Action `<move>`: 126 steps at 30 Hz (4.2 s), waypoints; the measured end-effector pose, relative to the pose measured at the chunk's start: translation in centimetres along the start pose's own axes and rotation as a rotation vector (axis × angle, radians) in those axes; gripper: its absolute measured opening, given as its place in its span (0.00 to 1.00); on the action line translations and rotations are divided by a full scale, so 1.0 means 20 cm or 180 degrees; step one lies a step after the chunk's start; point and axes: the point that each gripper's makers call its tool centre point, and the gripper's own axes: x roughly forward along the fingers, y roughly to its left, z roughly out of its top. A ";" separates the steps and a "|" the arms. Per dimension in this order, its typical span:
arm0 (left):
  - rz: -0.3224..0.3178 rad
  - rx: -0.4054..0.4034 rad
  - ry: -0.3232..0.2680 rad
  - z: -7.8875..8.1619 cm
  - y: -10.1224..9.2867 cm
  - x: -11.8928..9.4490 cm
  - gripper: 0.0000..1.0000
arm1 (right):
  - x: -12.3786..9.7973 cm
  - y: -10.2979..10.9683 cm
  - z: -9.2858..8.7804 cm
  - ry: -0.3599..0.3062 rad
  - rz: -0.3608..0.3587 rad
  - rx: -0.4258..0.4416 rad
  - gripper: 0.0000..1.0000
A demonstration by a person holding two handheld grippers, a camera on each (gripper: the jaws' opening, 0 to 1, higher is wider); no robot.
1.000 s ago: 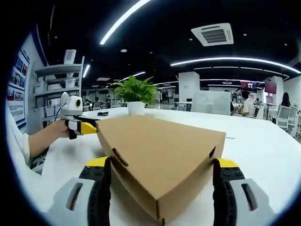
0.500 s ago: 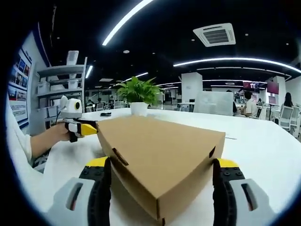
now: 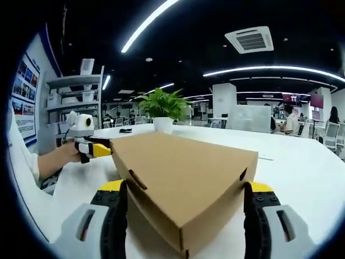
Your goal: Operate the shoe box by opening the lid, removing the specified soft item, and placing it in the target area until the item is outside and the box remains undamaged.
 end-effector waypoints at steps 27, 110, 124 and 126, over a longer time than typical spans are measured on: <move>0.0077 0.0113 0.0018 -0.03 -0.12 -0.10 0.59 | -0.10 0.05 -0.02 -0.0026 0.0120 -0.0031 0.92; -0.0095 0.0459 -0.0030 0.06 -0.25 -0.19 0.63 | -0.36 0.06 0.03 -0.0163 -0.0109 -0.0390 0.86; -0.0236 0.0759 0.0063 0.12 -0.38 -0.30 0.68 | -0.47 0.07 0.07 -0.0176 -0.0059 -0.0601 0.82; -0.0225 0.0817 0.0089 0.10 -0.38 -0.32 0.68 | -0.48 0.09 0.07 -0.0180 -0.0023 -0.0620 0.82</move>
